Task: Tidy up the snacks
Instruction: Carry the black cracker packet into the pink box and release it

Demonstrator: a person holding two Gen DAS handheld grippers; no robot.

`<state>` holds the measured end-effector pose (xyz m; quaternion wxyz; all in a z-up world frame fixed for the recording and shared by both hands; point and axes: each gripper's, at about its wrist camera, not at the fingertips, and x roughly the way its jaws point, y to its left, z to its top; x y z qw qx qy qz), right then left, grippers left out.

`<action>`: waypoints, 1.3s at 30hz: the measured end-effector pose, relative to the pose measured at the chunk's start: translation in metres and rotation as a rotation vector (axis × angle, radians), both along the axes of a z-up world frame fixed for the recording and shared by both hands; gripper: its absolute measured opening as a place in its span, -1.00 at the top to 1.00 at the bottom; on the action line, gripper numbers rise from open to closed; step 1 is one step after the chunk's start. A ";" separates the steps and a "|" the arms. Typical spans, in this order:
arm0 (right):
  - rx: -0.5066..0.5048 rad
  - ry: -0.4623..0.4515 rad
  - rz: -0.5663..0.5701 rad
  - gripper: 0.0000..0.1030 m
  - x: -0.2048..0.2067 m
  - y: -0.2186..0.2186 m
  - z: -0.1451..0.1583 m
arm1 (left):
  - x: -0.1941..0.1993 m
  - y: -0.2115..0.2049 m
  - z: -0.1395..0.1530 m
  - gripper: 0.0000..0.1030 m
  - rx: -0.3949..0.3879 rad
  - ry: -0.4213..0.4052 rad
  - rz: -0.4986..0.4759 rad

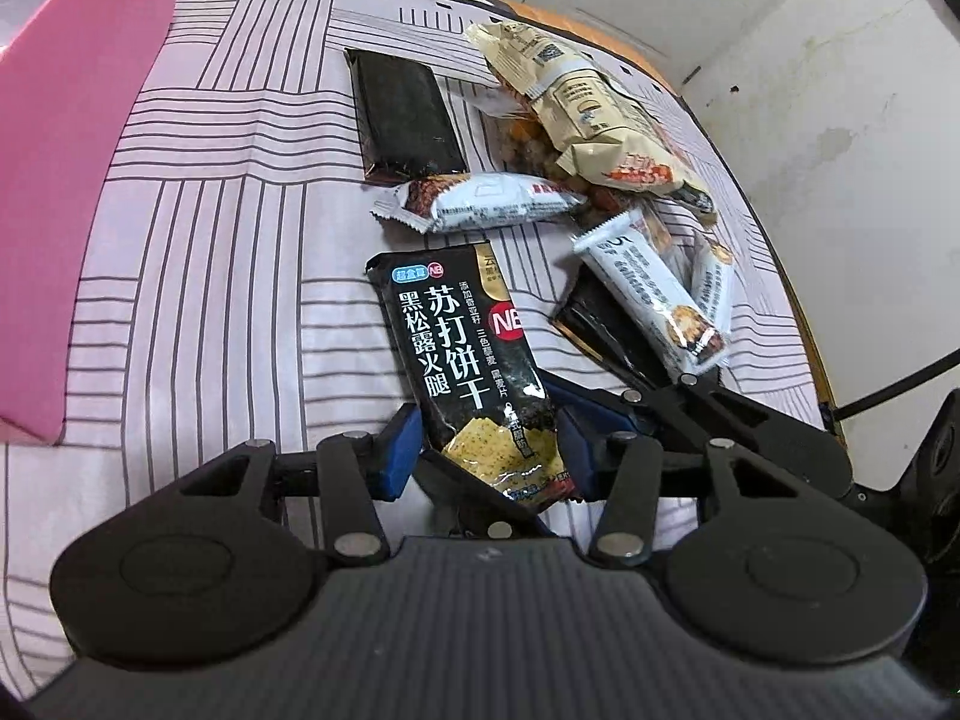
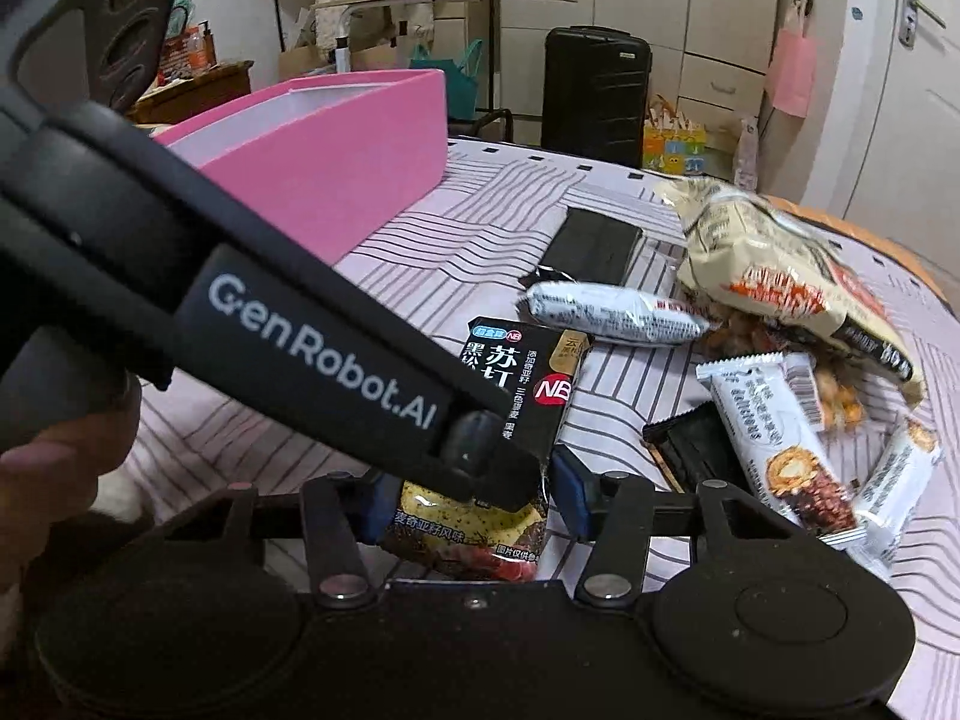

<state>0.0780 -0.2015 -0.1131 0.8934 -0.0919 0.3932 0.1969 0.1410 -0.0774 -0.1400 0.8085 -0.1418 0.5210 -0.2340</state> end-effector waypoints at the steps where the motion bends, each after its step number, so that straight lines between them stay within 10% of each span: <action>1: -0.001 0.002 0.004 -0.11 0.005 0.001 0.005 | -0.002 0.001 0.004 0.06 0.000 0.002 -0.003; 25: -0.054 -0.053 0.276 -0.10 0.022 0.078 0.119 | -0.037 0.067 0.127 0.06 0.039 -0.083 0.090; 39: -0.004 -0.035 0.416 -0.10 0.071 0.169 0.095 | -0.011 0.173 0.129 0.06 0.035 -0.102 0.311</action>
